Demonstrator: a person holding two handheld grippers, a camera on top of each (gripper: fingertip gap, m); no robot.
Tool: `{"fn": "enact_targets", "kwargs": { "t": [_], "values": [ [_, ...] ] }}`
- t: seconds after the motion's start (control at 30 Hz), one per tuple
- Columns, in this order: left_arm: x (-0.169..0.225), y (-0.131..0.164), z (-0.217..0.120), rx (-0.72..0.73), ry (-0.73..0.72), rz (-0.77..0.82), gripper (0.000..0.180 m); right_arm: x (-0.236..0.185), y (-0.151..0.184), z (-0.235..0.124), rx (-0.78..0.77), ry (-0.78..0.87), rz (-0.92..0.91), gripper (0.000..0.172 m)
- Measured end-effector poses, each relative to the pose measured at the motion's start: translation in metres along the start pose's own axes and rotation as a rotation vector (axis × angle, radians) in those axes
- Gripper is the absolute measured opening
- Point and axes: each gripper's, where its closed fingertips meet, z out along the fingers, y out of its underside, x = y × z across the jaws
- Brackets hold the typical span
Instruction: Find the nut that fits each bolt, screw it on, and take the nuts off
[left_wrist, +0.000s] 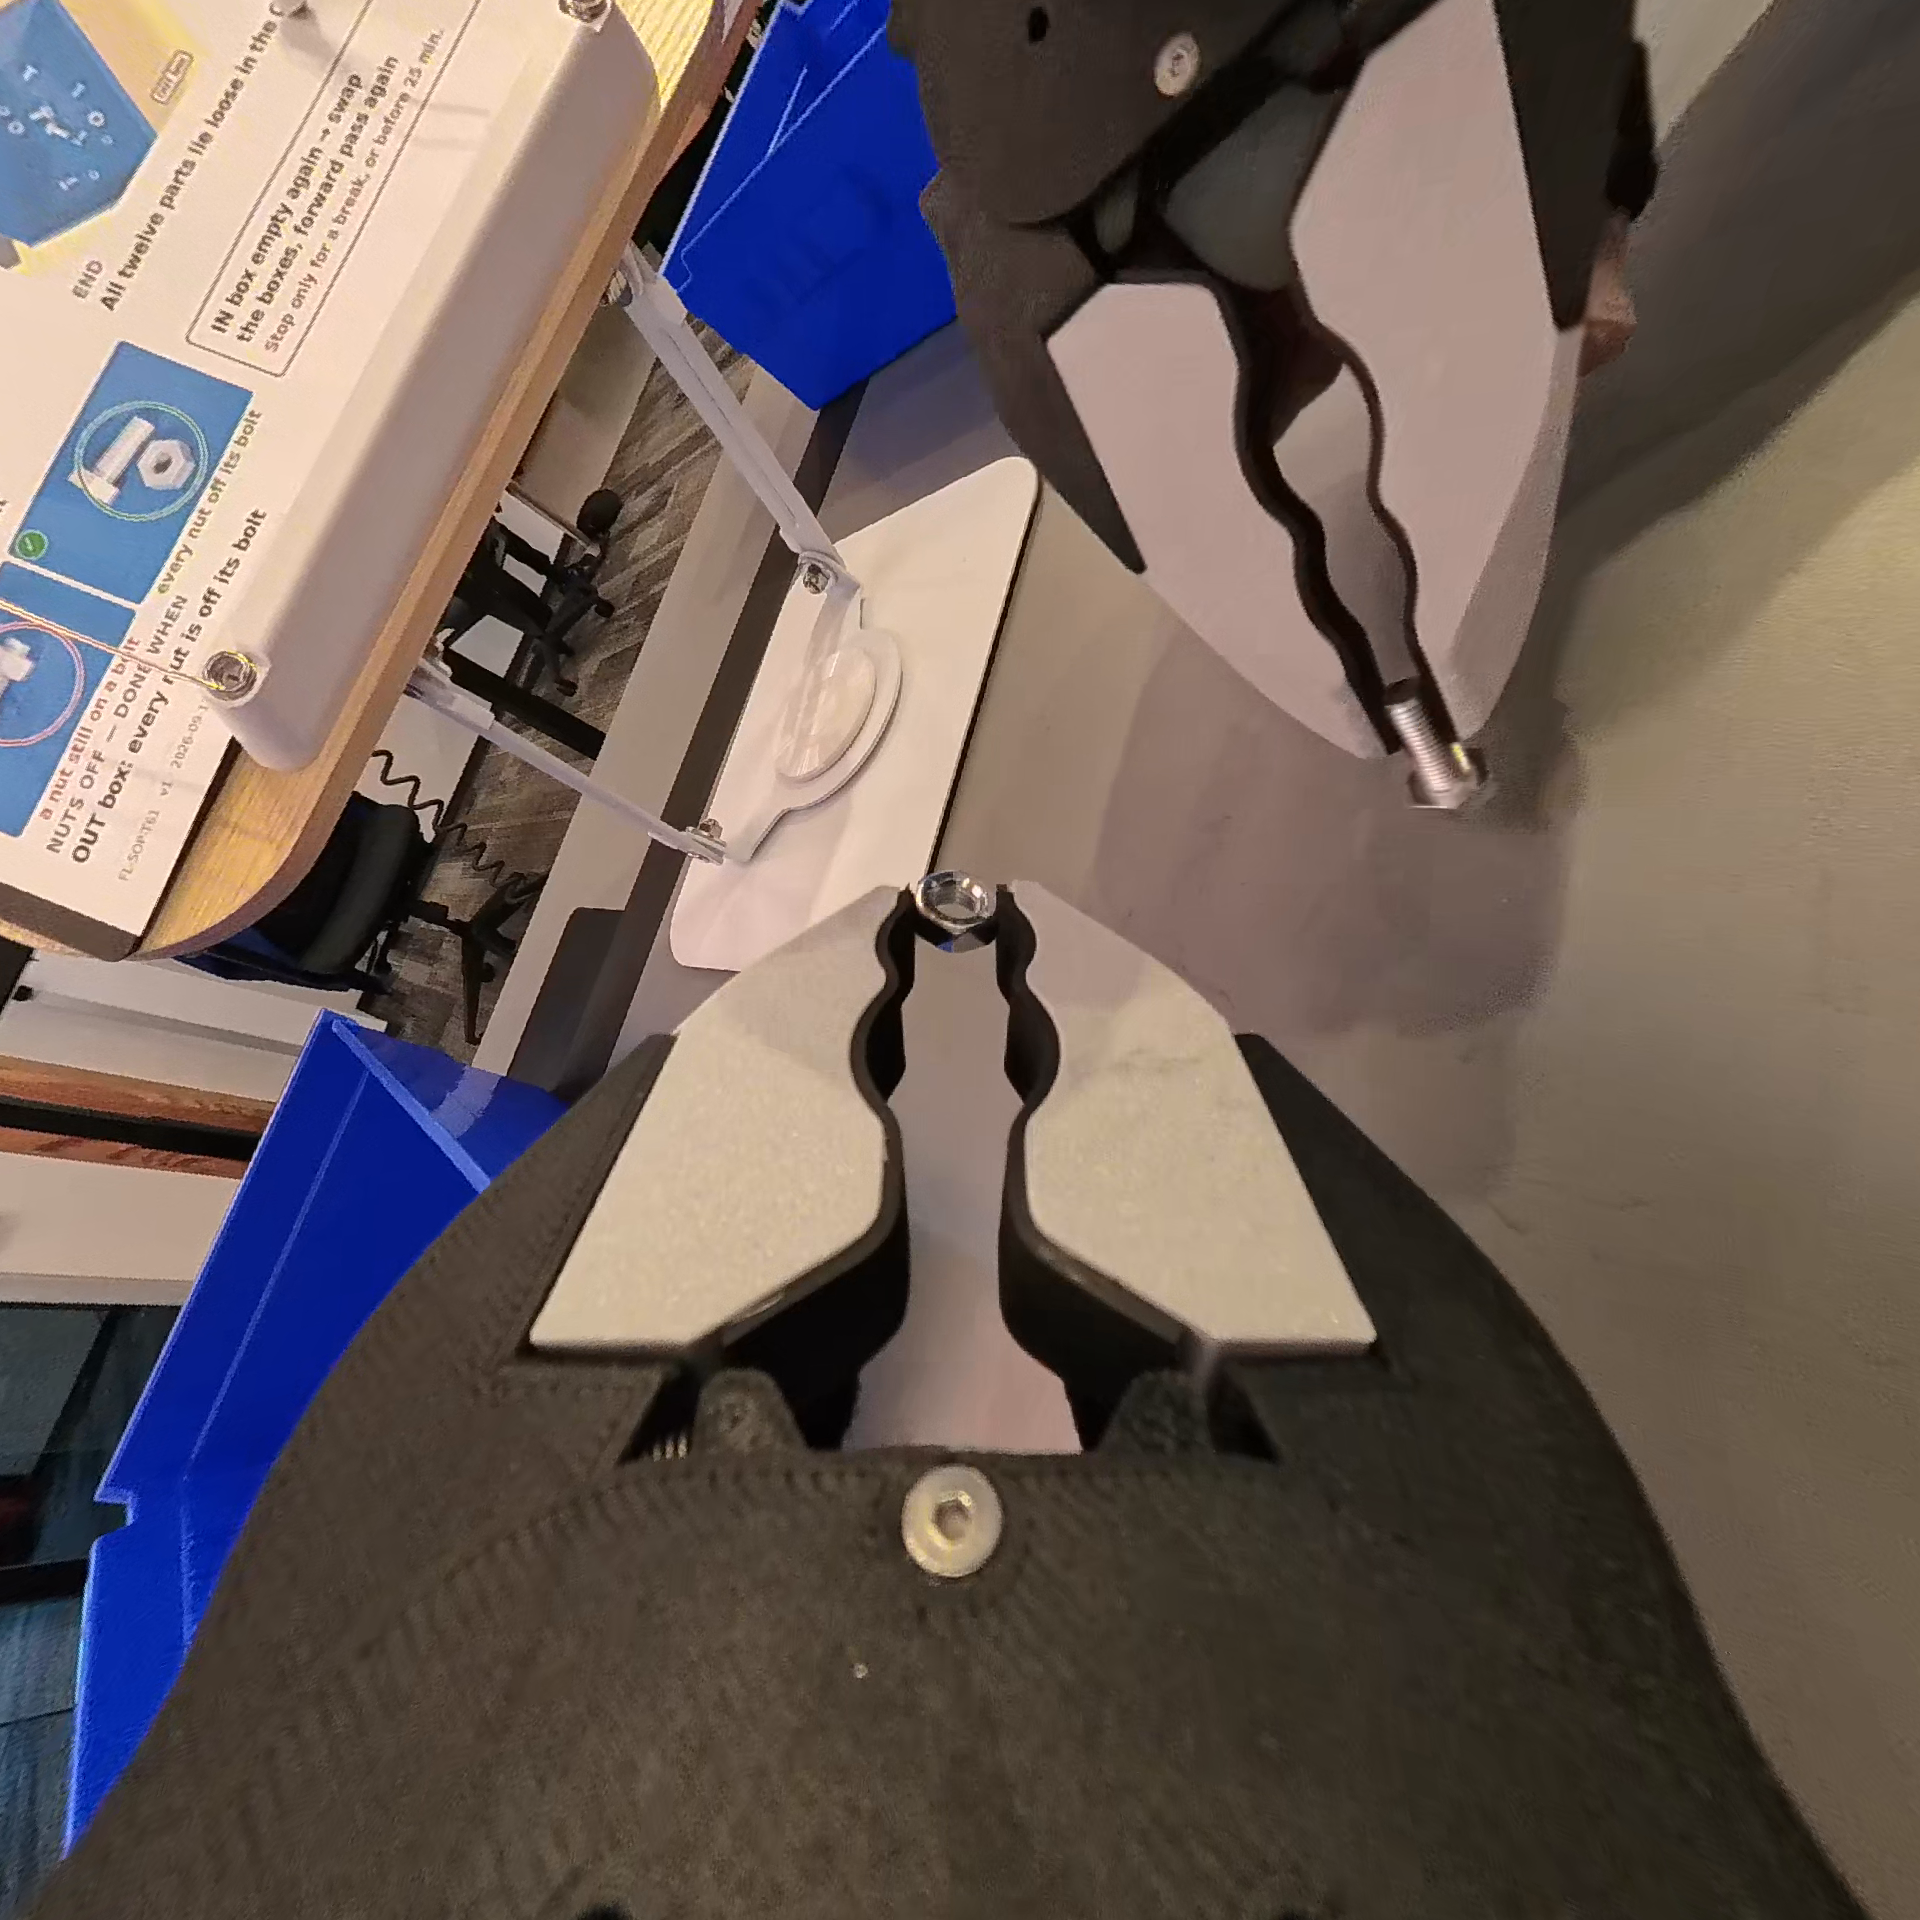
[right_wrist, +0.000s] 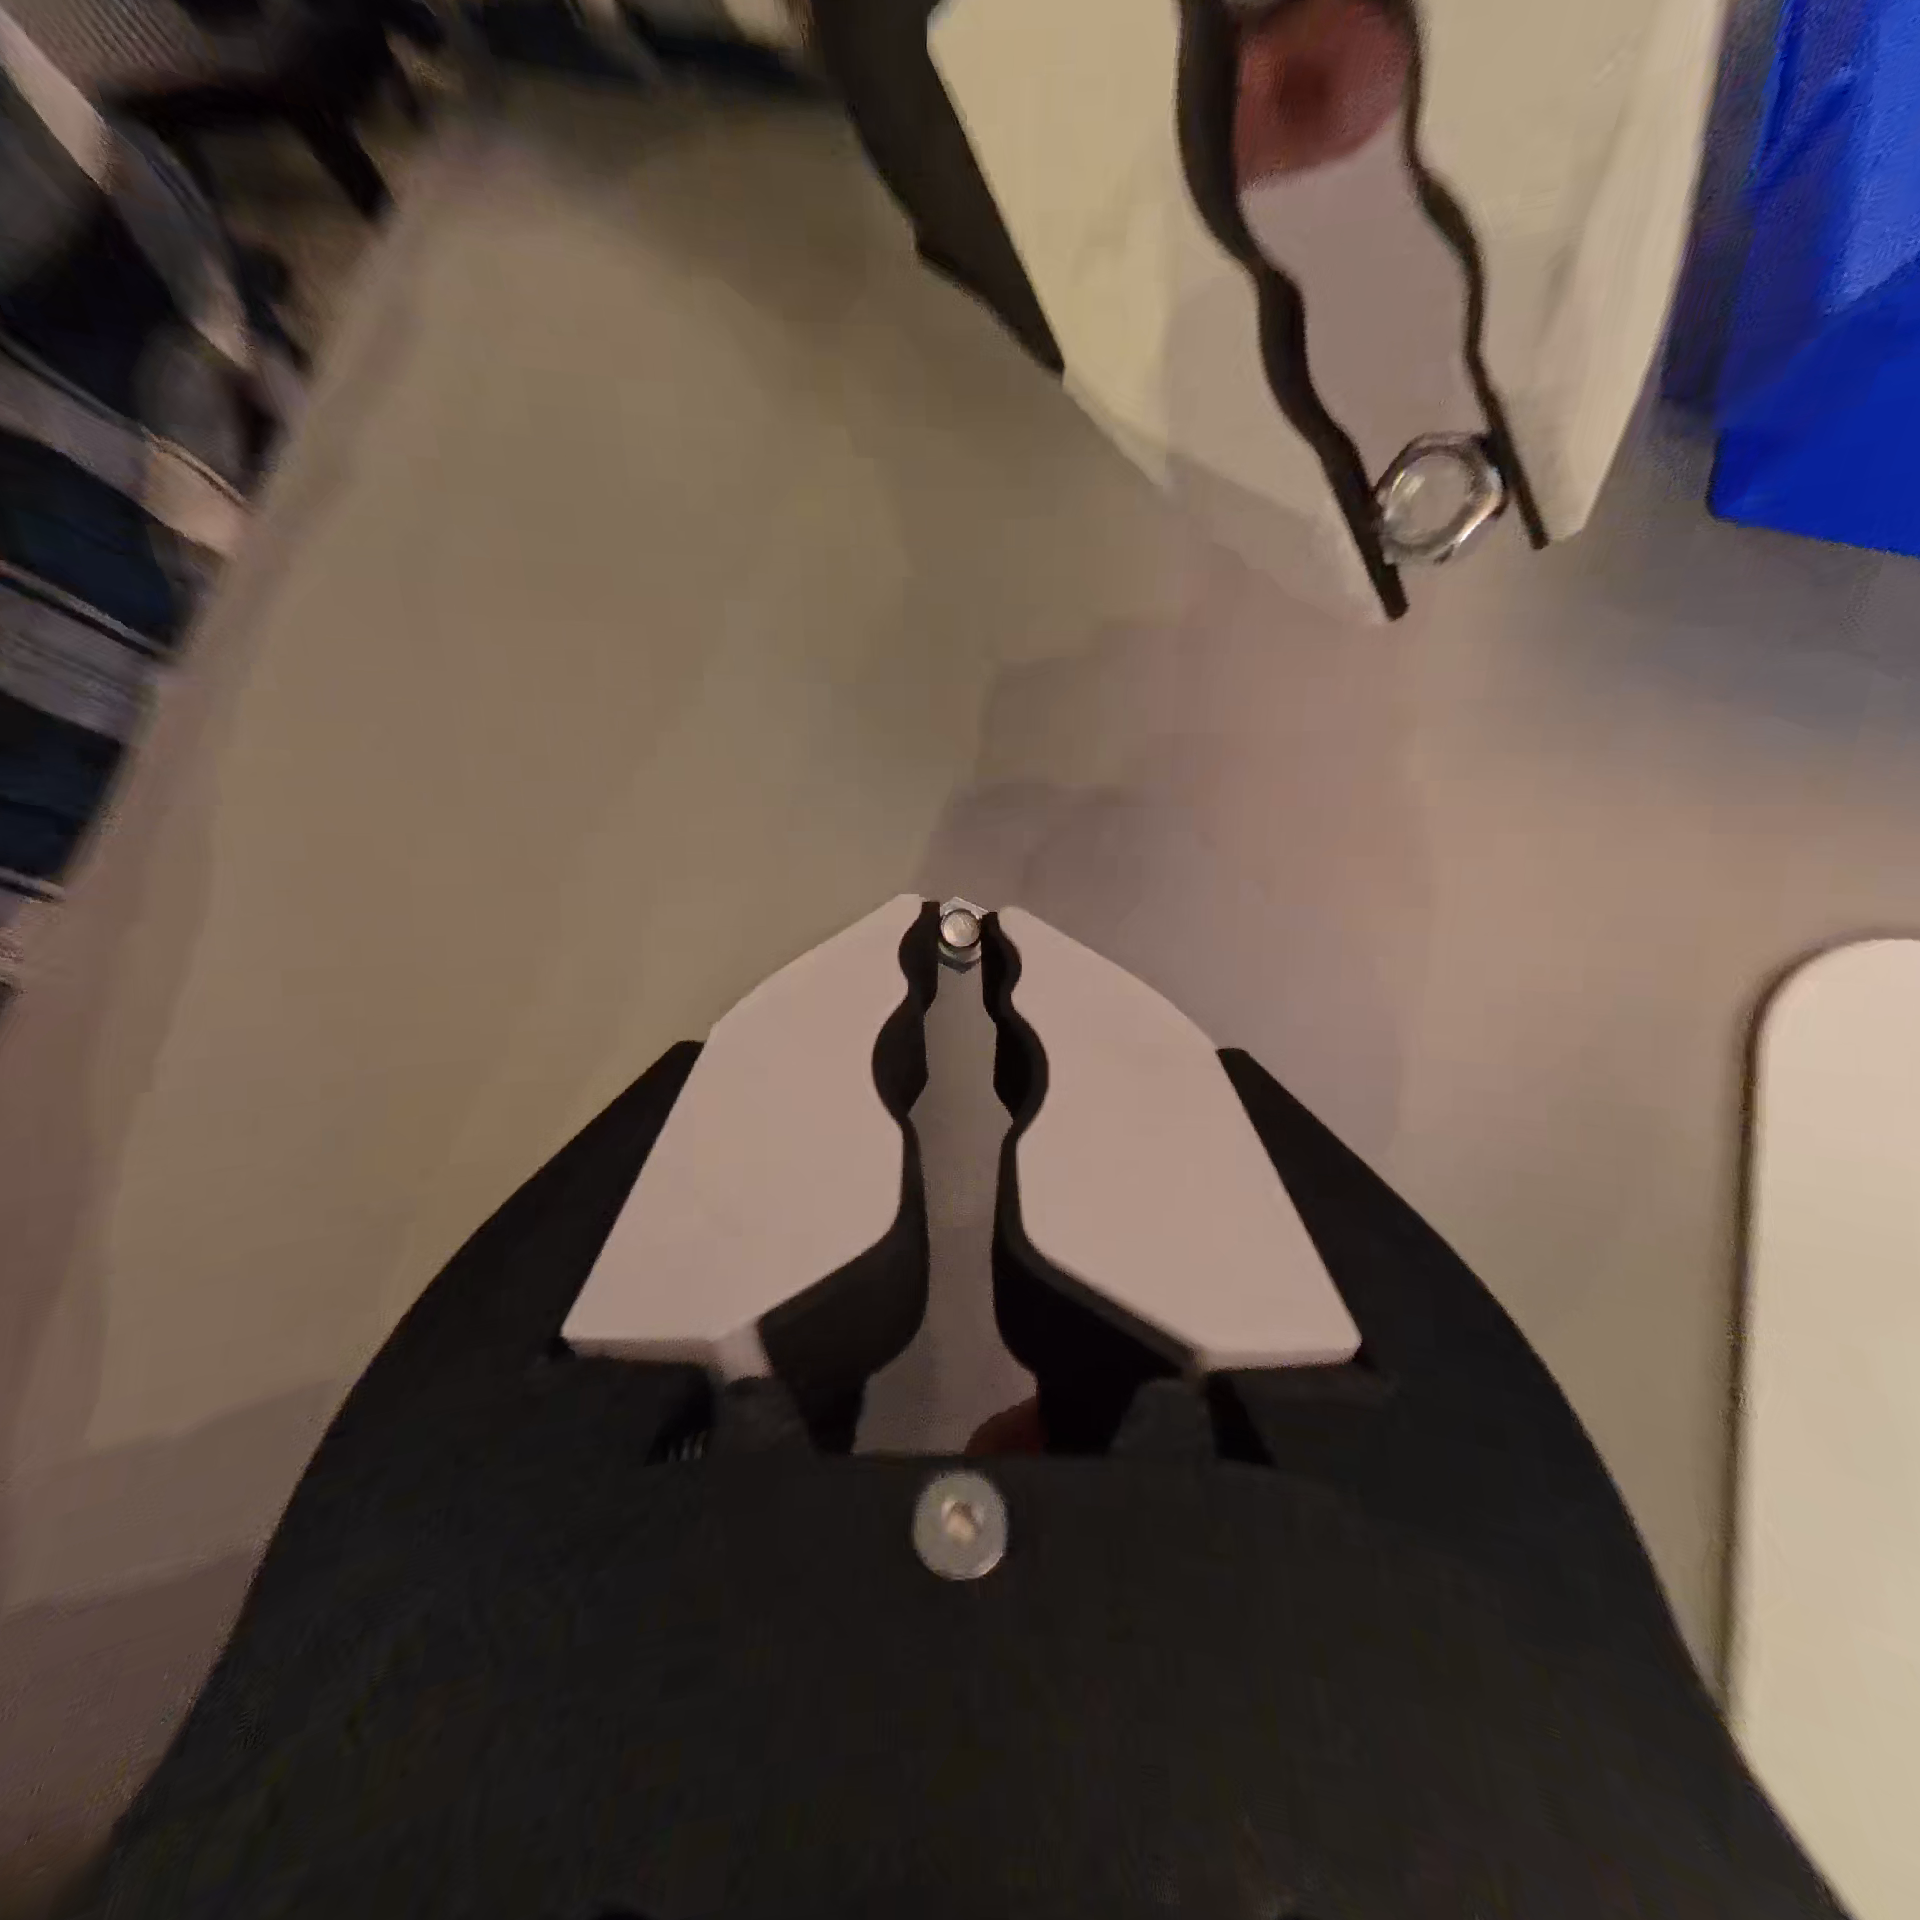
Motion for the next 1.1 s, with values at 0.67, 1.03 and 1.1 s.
{"fn": "enact_targets", "kwargs": {
  "t": [0.67,1.03,1.1],
  "values": [
    [0.001,0.002,0.001,-0.011,0.007,0.001,0.014,0.024,0.016,-0.003,-0.031,0.06,0.196,0.033],
    [-0.005,0.003,-0.003,-0.013,-0.013,0.0,0.014,-0.004,0.01,0.012,-0.041,0.013,-0.025,0.027],
    [-0.005,0.003,-0.003,-0.014,-0.013,0.001,0.014,-0.002,0.009,0.013,-0.046,0.031,-0.032,0.024]
  ]
}}
